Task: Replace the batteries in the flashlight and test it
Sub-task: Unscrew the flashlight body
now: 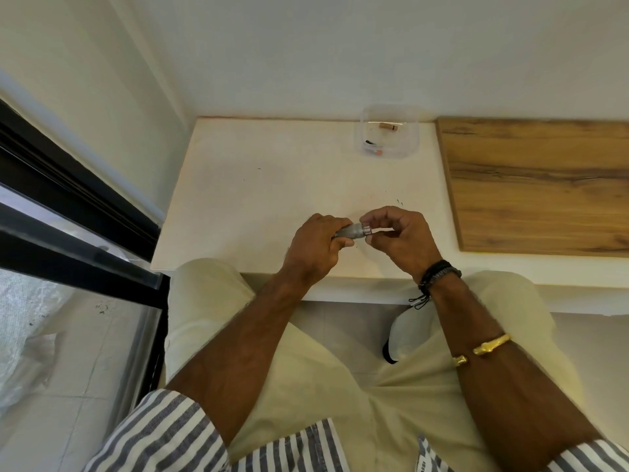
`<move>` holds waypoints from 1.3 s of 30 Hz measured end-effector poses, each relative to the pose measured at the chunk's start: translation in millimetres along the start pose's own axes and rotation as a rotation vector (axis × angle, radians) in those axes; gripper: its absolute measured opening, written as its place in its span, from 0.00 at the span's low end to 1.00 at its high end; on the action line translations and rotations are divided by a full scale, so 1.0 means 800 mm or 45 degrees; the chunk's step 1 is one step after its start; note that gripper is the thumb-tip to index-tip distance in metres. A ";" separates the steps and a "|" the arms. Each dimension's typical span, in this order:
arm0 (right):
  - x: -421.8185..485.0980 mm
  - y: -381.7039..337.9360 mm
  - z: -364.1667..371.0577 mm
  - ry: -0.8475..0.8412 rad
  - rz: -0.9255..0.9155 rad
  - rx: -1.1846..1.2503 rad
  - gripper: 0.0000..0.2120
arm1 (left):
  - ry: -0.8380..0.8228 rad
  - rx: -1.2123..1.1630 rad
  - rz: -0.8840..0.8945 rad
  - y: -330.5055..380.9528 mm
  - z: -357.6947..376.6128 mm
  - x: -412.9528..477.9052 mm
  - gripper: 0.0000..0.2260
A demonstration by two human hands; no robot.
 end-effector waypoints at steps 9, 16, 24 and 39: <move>0.001 0.010 -0.003 0.088 0.114 -0.008 0.10 | -0.007 -0.003 0.011 0.002 0.000 0.000 0.10; 0.000 -0.006 -0.002 0.008 -0.040 -0.065 0.12 | -0.011 -0.011 -0.002 0.003 0.000 0.001 0.11; 0.002 0.005 -0.005 0.087 0.090 -0.076 0.13 | -0.023 -0.003 0.004 0.004 0.000 0.001 0.11; 0.009 0.021 -0.033 0.398 0.121 0.132 0.13 | 0.109 -0.093 -0.059 -0.002 -0.011 0.003 0.11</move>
Point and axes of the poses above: each hand's wrist, its own x-axis towards the middle knuckle, its own z-axis out of the palm, y = z × x, the point moved 6 cm from there along x, towards the middle knuckle, and after that the axes turned 15 degrees about x, right-handed, at the moved point
